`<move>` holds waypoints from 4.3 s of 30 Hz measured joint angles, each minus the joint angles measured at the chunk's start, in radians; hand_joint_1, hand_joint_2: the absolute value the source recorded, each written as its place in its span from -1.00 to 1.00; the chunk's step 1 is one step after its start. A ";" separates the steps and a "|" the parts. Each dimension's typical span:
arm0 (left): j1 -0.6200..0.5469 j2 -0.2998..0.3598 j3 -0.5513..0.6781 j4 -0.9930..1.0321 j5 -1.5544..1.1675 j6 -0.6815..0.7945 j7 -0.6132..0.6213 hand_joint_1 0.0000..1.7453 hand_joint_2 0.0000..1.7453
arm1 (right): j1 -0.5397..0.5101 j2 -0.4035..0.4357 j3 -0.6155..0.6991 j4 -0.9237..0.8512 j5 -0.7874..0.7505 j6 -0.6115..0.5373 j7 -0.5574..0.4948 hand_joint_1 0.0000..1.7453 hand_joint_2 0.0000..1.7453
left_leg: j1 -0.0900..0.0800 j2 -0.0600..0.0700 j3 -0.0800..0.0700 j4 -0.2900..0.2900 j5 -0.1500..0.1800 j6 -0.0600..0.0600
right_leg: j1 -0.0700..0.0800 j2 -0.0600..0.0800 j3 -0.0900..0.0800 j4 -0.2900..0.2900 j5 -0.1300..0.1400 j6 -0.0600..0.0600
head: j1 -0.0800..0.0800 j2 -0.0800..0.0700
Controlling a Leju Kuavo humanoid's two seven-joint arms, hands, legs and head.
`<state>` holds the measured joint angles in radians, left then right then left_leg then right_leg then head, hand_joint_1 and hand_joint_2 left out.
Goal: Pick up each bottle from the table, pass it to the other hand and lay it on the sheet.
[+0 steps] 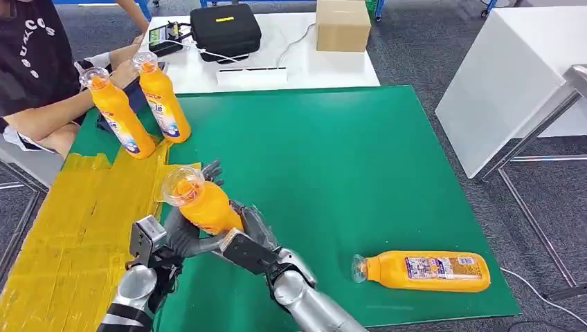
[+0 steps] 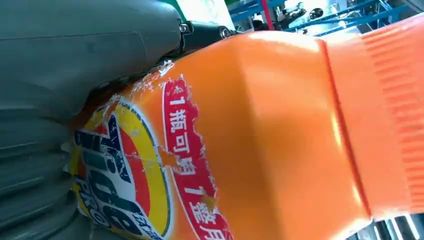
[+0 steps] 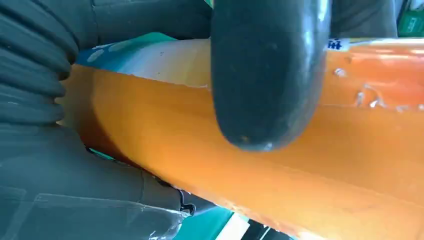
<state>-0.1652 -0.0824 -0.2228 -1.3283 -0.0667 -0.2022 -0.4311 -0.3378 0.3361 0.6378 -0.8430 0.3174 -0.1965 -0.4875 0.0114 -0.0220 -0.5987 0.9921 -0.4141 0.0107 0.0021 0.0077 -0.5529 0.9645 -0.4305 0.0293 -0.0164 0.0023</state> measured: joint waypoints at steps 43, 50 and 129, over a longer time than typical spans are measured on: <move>0.041 0.005 0.060 -0.109 -0.120 0.274 0.000 1.00 1.00 | 0.129 -0.040 -0.117 -0.240 0.070 -0.072 0.013 -1.00 1.00 | 0.000 0.000 -0.001 0.000 0.000 0.000 | 0.000 0.000 -0.001 0.000 0.000 0.000 | -0.001 0.000; 0.071 0.003 0.144 -0.170 -0.624 0.615 0.129 1.00 1.00 | 0.251 -0.087 -0.211 -0.459 0.209 -0.095 0.035 -1.00 1.00 | 0.000 0.000 -0.001 0.000 0.000 0.000 | 0.000 0.000 -0.001 0.000 0.000 0.000 | 0.000 0.000; 0.203 -0.074 0.283 -0.248 -0.414 0.484 -0.021 -1.00 1.00 | 0.749 -0.521 -0.987 -0.974 0.982 0.194 0.184 -1.00 1.00 | -0.007 0.001 0.001 0.000 -0.006 0.007 | -0.006 0.000 0.001 -0.001 -0.003 0.005 | -0.001 0.000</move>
<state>0.0382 -0.1560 0.0599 -1.5759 -0.4803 0.2815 -0.4520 0.4109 -0.1854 -0.3490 -1.8169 1.2993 -0.0027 -0.3036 0.0043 -0.0213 -0.5974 0.9924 -0.4201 0.0173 -0.0035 0.0074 -0.5515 0.9634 -0.4332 0.0340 -0.0172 0.0023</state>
